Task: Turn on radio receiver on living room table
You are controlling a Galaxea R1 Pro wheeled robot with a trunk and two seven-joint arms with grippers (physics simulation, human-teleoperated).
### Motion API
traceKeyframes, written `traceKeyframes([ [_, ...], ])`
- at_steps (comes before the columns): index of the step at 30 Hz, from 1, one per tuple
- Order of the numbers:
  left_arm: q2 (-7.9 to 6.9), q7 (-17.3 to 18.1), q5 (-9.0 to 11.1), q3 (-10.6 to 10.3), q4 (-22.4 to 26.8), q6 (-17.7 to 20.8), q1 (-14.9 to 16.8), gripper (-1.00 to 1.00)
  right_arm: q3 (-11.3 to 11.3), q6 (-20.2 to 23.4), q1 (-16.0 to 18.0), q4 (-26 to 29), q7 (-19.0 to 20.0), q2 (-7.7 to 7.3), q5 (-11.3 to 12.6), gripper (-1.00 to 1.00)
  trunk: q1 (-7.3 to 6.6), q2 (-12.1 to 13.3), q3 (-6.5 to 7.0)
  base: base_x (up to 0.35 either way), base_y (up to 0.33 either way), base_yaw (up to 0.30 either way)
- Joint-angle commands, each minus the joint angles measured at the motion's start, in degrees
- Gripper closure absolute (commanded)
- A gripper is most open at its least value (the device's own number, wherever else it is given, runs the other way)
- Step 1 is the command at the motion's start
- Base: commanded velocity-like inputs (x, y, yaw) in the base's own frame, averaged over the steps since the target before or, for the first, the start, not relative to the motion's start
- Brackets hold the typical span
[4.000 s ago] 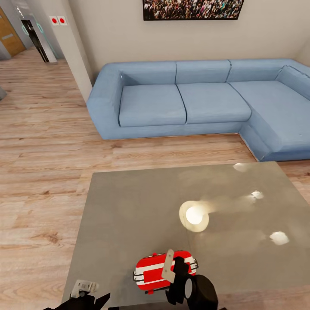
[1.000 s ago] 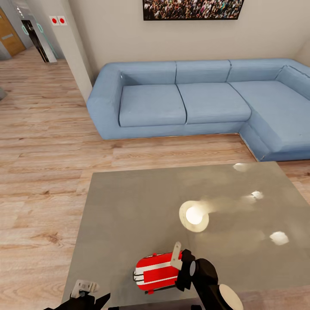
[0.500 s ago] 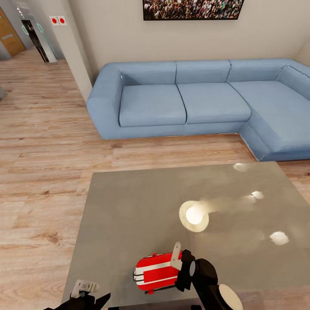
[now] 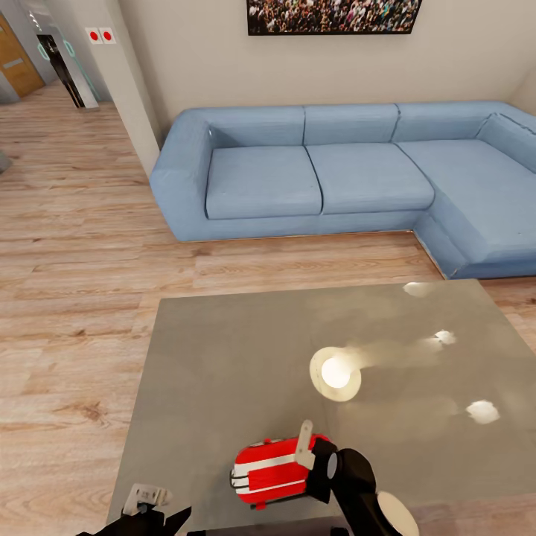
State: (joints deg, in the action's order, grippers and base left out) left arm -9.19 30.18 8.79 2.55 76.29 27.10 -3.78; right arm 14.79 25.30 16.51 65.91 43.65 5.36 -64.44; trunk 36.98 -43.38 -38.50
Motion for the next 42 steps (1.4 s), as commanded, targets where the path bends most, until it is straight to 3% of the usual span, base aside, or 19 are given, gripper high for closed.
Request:
traceKeyframes([
  [1,0.01,0.01,0.0,0.0,0.0,0.0,0.0,-1.0,-0.03,0.19,0.15,-0.3,-0.1,0.0,0.07,1.0,0.0,0.0,0.0,0.0,0.0,0.0],
  [9,0.05,-0.02,-0.04,0.0,0.0,0.01,0.0,-1.0,-0.03,0.16,1.36,-2.74,-0.31,0.0,0.41,1.0,0.0,0.0,0.0,0.0,0.0,0.0],
  [25,0.06,-0.04,-0.09,0.0,0.0,0.06,0.0,-1.0,-0.03,-1.64,1.42,-1.74,-0.4,0.02,0.45,1.0,0.0,0.0,0.0,0.0,0.0,0.0],
  [34,0.12,-0.04,-0.15,0.0,-0.02,-0.01,0.0,-1.0,0.06,-1.32,1.34,12.46,1.51,-0.34,0.93,1.0,0.0,0.0,0.0,0.0,0.0,0.0],
  [42,0.13,-0.04,-0.17,0.0,-0.01,-0.03,0.0,-1.0,0.05,-0.98,1.33,17.46,4.68,-0.61,1.06,1.0,0.0,0.0,0.0,0.0,0.0,0.0],
])
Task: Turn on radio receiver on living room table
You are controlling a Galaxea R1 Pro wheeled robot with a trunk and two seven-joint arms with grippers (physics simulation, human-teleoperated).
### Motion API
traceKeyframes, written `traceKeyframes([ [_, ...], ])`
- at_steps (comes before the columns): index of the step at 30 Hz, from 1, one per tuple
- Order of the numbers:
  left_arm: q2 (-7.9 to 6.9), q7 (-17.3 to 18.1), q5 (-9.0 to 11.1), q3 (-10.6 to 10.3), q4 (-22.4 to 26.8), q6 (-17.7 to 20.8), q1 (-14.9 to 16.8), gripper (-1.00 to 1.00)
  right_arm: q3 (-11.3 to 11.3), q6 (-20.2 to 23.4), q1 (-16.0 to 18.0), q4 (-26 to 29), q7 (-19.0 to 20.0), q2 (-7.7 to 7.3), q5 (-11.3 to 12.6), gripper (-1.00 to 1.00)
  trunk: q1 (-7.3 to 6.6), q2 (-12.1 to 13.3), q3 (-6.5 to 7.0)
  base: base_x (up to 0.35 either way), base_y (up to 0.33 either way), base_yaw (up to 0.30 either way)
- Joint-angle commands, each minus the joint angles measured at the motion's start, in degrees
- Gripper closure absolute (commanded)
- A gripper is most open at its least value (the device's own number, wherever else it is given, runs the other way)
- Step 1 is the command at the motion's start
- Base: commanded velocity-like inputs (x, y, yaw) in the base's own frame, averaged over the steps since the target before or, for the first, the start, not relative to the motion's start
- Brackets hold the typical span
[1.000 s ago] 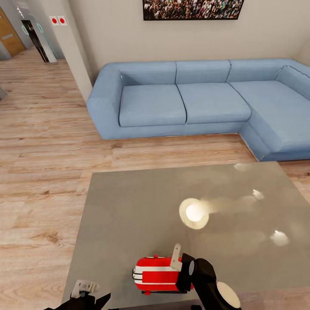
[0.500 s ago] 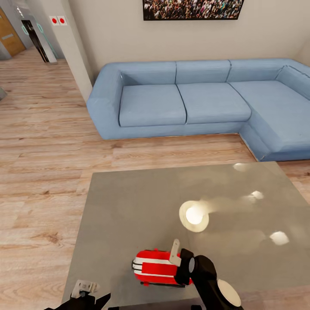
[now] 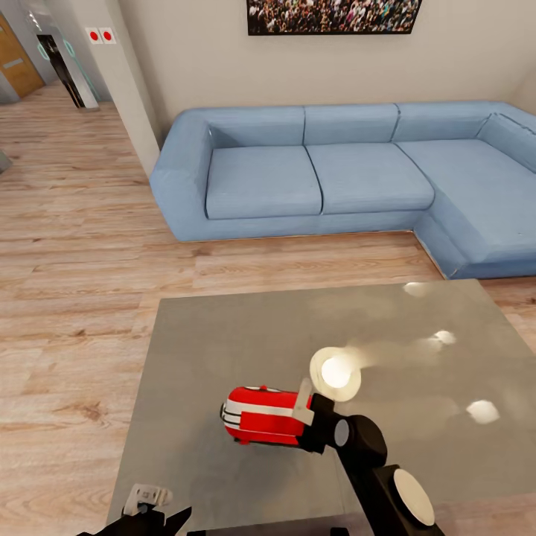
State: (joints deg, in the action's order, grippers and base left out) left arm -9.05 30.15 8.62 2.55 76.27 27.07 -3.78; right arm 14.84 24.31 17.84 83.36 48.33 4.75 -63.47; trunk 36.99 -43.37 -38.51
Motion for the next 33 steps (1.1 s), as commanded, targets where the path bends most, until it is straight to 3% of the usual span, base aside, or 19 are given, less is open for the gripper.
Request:
traceKeyframes([
  [1,0.0,0.0,0.0,0.0,0.0,0.0,0.0,-1.0,-0.01,0.01,0.0,0.14,0.07,-0.02,0.1,1.0,0.0,0.0,0.0,0.0,0.0,0.0],
  [14,0.0,0.0,0.0,-0.01,0.01,0.06,0.0,-1.0,-0.76,0.19,0.03,3.39,0.48,-0.15,0.1,1.0,0.0,0.0,0.0,0.0,0.0,0.0],
  [18,0.0,0.0,0.11,0.08,-0.02,0.11,0.0,-1.0,-5.12,-0.06,0.05,3.67,0.18,-0.06,0.1,1.0,0.0,0.0,0.0,0.0,0.0,0.0],
  [19,0.0,0.0,0.25,0.24,-0.09,0.17,0.0,-1.0,-7.35,-0.32,0.07,3.81,-0.1,-0.07,0.09,1.0,0.0,0.0,0.0,0.0,0.0,0.0],
  [26,-0.04,0.01,0.44,0.09,-0.14,0.93,0.0,-1.0,-9.6,-1.04,0.09,3.85,-3.39,-0.22,-0.03,1.0,0.0,0.0,0.0,0.0,0.0,0.0],
  [33,-0.16,0.09,0.28,0.04,2.01,3.05,0.06,-1.0,-12.41,-8.56,0.09,3.69,-6.19,-0.26,0.02,1.0,0.0,0.0,0.0,0.0,0.0,0.0],
])
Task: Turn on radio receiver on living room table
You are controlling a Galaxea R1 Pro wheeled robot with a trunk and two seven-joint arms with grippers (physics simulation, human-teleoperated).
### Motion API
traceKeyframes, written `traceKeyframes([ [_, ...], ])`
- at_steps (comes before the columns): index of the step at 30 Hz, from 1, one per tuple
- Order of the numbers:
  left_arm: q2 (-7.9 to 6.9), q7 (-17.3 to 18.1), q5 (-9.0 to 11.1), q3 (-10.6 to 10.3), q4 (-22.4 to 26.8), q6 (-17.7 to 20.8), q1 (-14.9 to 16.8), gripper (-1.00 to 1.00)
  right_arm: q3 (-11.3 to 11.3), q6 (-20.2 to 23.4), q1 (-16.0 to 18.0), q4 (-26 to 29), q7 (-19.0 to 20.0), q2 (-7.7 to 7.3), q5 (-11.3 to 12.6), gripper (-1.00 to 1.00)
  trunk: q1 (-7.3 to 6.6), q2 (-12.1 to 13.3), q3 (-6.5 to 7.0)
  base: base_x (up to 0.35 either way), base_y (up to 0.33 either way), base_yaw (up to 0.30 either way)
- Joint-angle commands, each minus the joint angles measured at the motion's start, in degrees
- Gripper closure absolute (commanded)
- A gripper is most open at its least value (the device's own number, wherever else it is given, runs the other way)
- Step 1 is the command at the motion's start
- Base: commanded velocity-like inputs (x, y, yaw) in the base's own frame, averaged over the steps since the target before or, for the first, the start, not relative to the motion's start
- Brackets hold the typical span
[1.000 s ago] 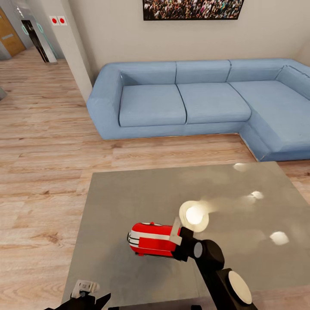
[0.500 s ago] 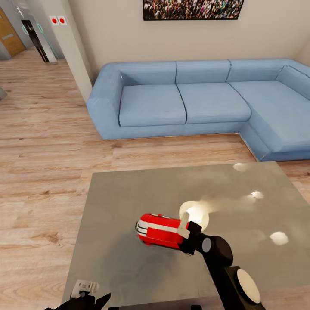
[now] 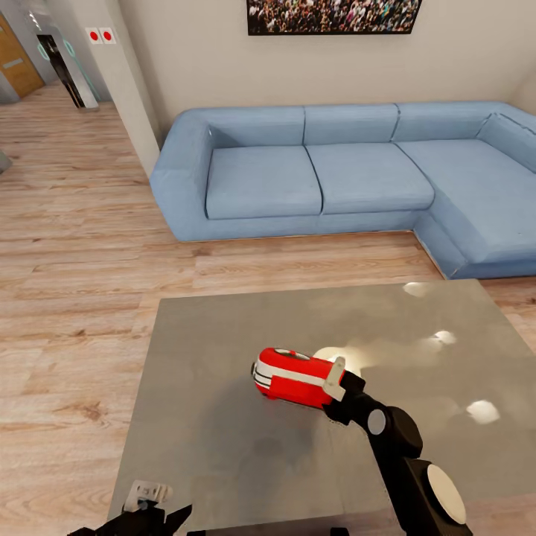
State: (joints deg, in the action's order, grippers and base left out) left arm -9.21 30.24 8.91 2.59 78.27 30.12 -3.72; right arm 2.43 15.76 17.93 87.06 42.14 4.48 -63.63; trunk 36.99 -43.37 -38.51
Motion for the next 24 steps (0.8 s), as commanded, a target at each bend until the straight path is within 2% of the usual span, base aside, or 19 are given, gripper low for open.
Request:
traceKeyframes([
  [1,-0.01,0.03,0.01,0.02,0.84,0.19,0.01,-1.0,-1.22,-2.01,0.0,-0.08,-0.09,-0.01,0.2,1.0,0.0,0.0,0.0,0.0,0.0,0.0],
  [4,0.0,0.06,0.04,0.04,1.86,0.51,0.06,-1.0,-3.81,-6.69,0.0,-0.16,0.0,-0.2,0.24,1.0,0.0,0.0,0.0,0.0,0.0,0.0],
  [5,0.03,0.07,0.04,0.04,2.13,0.96,0.19,-1.0,-5.21,-9.43,0.0,-0.21,0.13,-0.49,0.26,1.0,0.0,0.0,0.0,0.0,0.0,0.0],
  [6,0.14,0.08,0.05,0.02,2.42,3.57,0.34,-1.0,-9.32,-15.64,-0.01,-0.35,0.66,-2.09,0.46,1.0,0.0,0.0,0.0,0.0,0.0,0.0],
  [7,0.18,0.08,0.05,0.0,2.49,5.0,0.48,-1.0,-10.82,-17.33,-0.01,-0.43,1.36,-3.22,0.53,1.0,0.0,0.0,0.0,0.0,0.0,0.0],
  [9,0.26,0.08,0.05,-0.01,2.61,7.16,1.3,-1.0,-12.3,-18.84,0.0,-0.48,3.56,-4.97,1.29,1.0,0.0,0.0,0.0,0.0,0.0,0.0],
  [11,0.37,0.08,0.05,-0.02,2.67,9.3,3.2,-1.0,-13.1,-19.64,-0.02,-0.36,6.76,-6.35,3.69,1.0,0.0,0.0,0.0,0.0,0.0,0.0],
  [13,0.79,0.08,0.05,-0.03,2.57,12.27,6.46,-1.0,-13.63,-20.33,-0.04,0.01,10.89,-7.71,8.27,1.0,0.0,0.0,0.0,0.0,0.0,0.0],
  [15,1.13,0.08,0.05,-0.03,2.48,14.6,9.03,-1.0,-13.84,-21.27,-0.02,0.2,12.54,-8.51,11.2,1.0,0.0,0.0,0.0,0.0,0.0,0.0],
  [17,1.34,0.08,0.05,-0.04,2.36,16.76,11.55,-1.0,-14.24,-23.17,-0.02,0.37,13.32,-9.1,13.1,1.0,0.0,0.0,0.0,0.0,0.0,0.0],
  [22,1.45,0.08,0.06,-0.05,2.08,20.6,16.82,-1.0,-16.31,-28.21,-0.06,0.65,12.71,-9.56,14.69,1.0,0.0,0.0,0.0,0.0,0.0,0.0],
  [24,1.47,0.08,0.06,-0.06,2.01,21.59,18.19,-1.0,-16.63,-28.97,-0.07,0.75,12.13,-9.6,14.84,1.0,0.0,0.0,0.0,0.0,0.0,0.0],
])
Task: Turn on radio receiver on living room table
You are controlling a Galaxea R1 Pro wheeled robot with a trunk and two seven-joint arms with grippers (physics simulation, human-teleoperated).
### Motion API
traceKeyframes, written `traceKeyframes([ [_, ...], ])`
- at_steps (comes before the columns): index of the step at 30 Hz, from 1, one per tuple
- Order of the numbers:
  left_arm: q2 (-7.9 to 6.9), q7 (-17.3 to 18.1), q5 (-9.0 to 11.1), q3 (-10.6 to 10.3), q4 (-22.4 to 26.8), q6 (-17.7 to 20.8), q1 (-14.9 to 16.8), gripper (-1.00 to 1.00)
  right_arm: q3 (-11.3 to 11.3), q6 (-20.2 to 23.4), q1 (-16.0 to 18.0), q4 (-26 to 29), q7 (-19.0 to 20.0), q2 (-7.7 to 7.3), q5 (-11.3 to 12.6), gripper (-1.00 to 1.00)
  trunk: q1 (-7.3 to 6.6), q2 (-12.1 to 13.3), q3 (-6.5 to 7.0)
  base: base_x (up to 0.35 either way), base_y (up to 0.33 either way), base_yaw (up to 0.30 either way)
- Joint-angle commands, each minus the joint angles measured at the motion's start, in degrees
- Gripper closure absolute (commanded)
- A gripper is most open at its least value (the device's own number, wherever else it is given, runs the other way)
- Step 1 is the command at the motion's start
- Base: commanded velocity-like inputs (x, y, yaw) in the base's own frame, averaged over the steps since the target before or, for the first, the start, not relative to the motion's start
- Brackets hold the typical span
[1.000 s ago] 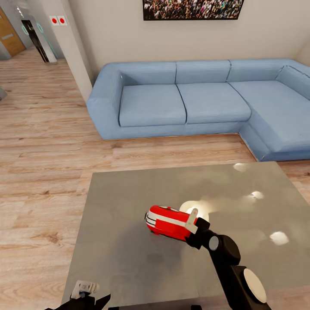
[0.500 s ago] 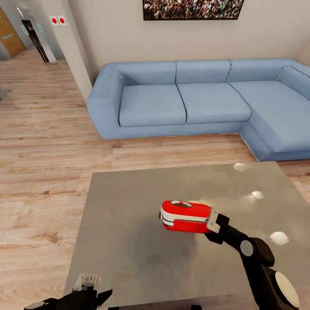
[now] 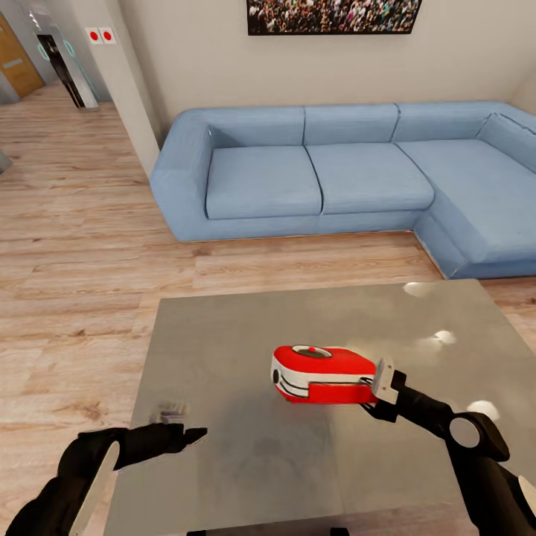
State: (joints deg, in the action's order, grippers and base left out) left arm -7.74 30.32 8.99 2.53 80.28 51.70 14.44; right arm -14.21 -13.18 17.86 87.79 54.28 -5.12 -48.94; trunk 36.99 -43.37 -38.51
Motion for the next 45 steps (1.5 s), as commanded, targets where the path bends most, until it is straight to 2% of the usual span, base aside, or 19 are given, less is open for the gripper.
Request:
traceKeyframes([
  [1,0.03,0.0,-0.03,0.01,-0.05,1.06,1.31,-1.0,-0.17,-0.53,-0.01,0.22,-0.54,-0.04,0.25,1.0,0.0,0.0,0.0,0.0,0.0,0.0],
  [5,0.04,0.0,-0.01,-0.01,-0.23,3.53,4.05,-1.0,-0.28,-1.15,0.01,1.14,-1.64,-0.08,0.37,1.0,0.0,0.0,0.0,0.0,0.0,0.0],
  [8,0.01,0.0,0.09,-0.04,-0.82,4.7,6.32,-1.0,-0.19,-1.35,0.04,1.62,-4.79,-0.09,0.31,1.0,0.0,0.0,0.0,0.0,0.0,0.0],
  [13,0.0,0.03,0.03,-0.05,-1.96,6.86,10.59,-1.0,0.6,-1.46,0.03,1.82,-14.28,-0.14,-0.16,1.0,0.0,0.0,0.0,0.0,0.0,0.0],
  [17,-0.09,0.07,0.06,-0.06,-2.16,7.74,12.64,-1.0,4.11,-1.48,0.05,1.81,-21.56,-0.19,-1.01,1.0,0.0,0.0,0.0,0.0,0.0,0.0],
  [19,-0.25,0.08,0.12,-0.06,-2.2,7.9,13.24,-1.0,5.66,-1.65,0.06,1.79,-25.83,-0.25,-2.2,1.0,0.0,0.0,0.0,0.0,0.0,0.0],
  [21,-0.4,0.13,0.13,-0.06,-2.22,7.98,13.6,-1.0,6.76,-2.19,0.04,1.74,-30.11,-0.26,-4.41,1.0,0.0,0.0,0.0,0.0,0.0,0.0],
  [22,-0.48,0.26,0.14,-0.06,-2.22,8.01,13.77,-1.0,7.26,-2.79,0.03,1.72,-32.83,-0.25,-6.34,1.0,0.0,0.0,0.0,0.0,0.0,0.0],
  [27,-0.64,0.61,0.19,-0.06,-2.23,8.13,14.86,-1.0,8.05,-5.72,0.0,1.57,-40.74,-0.19,-12.35,1.0,0.0,0.0,0.0,0.0,0.0,0.0],
  [30,-0.66,1.07,0.22,-0.07,-2.23,8.2,15.58,-1.0,9.14,-7.1,-0.08,1.53,-44.23,-0.12,-14.58,1.0,0.0,0.0,0.0,0.0,0.0,0.0],
  [35,-0.97,3.56,0.21,-0.09,-2.23,8.3,16.09,-1.0,12.26,-8.01,-0.56,1.15,-51.62,-0.14,-18.44,1.0,0.0,0.0,0.0,0.0,0.0,0.0],
  [39,-2.09,5.71,0.23,-0.07,-2.23,8.3,16.2,-1.0,14.37,-8.25,-0.31,0.7,-59.62,-0.15,-23.71,1.0,0.0,0.0,0.0,0.0,0.0,0.0],
  [42,-2.81,6.53,0.22,-0.07,-2.17,8.3,16.23,-1.0,16.81,-8.32,-0.23,0.22,-66.73,-0.21,-28.15,1.0,0.0,0.0,0.0,0.0,0.0,0.0],
  [45,-3.07,6.82,0.24,-0.07,-1.96,8.3,16.24,-1.0,18.34,-8.34,-0.21,-0.79,-72.44,-0.26,-31.08,1.0,0.0,0.0,0.0,0.0,0.0,0.0],
])
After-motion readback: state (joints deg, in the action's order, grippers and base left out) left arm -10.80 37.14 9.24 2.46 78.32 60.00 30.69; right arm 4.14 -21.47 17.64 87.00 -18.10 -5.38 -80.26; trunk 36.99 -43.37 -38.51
